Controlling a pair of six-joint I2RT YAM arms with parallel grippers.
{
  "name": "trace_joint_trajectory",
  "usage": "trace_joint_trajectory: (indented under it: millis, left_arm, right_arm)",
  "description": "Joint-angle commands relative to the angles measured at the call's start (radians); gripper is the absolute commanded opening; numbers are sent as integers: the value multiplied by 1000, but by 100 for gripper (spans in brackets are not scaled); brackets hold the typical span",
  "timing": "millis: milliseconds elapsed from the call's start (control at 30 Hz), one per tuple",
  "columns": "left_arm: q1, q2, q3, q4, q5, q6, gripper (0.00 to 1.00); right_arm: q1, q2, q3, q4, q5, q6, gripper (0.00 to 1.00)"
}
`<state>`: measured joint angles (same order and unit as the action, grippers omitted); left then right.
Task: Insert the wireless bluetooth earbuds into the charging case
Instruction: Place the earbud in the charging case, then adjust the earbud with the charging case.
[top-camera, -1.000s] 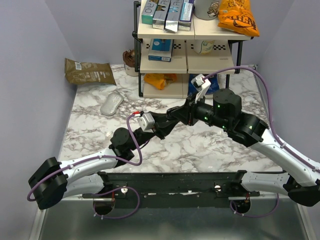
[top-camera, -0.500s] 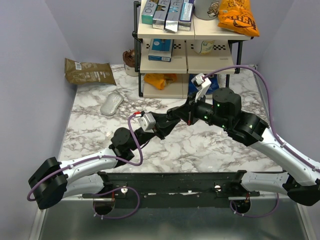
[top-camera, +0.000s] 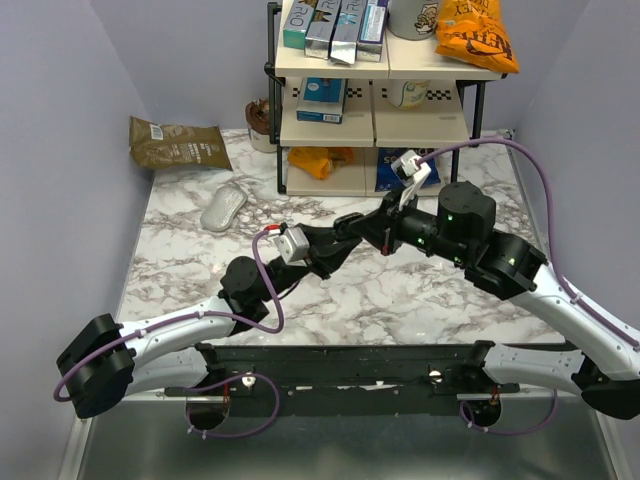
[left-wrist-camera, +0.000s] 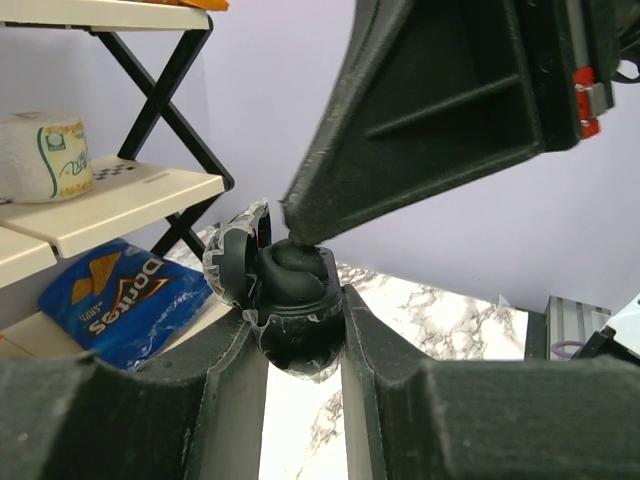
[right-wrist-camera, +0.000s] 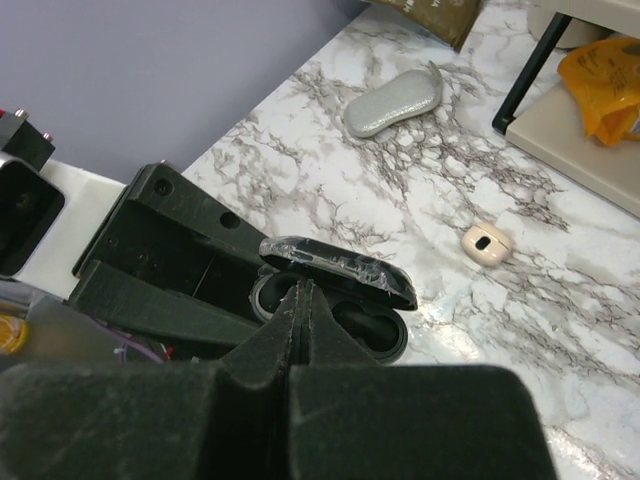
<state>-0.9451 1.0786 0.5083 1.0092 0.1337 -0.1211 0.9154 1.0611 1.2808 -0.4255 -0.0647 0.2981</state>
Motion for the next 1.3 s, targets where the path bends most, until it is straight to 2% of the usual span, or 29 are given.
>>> trace_joint_trajectory:
  millis: [0, 200, 233, 267, 367, 400, 800, 1267]
  left_arm:
    - [3, -16, 35, 91, -36, -3, 0]
    - [5, -13, 33, 97, -23, -8, 0]
    - [3, -14, 32, 97, -5, -6, 0]
    - [5, -16, 30, 95, 6, -6, 0]
    - [6, -31, 21, 77, 64, -2, 0]
    - [6, -37, 16, 60, 75, 4, 0]
    - [8, -42, 39, -47, 46, 60, 0]
    - [3, -42, 52, -75, 21, 103, 0]
  right_arm:
    - [8, -30, -32, -18, -84, -43, 1]
    - [8, -53, -43, -10, -63, -36, 1]
    - [7, -58, -43, -7, -57, -31, 6]
    - [8, -62, -41, -4, -43, -28, 18]
    - [8, -67, -15, -18, -41, -16, 32]
    - [8, -61, -3, -39, -44, -14, 34]
    - [8, -10, 75, -93, -50, 18, 37]
    - [7, 77, 127, -176, 26, 41, 39]
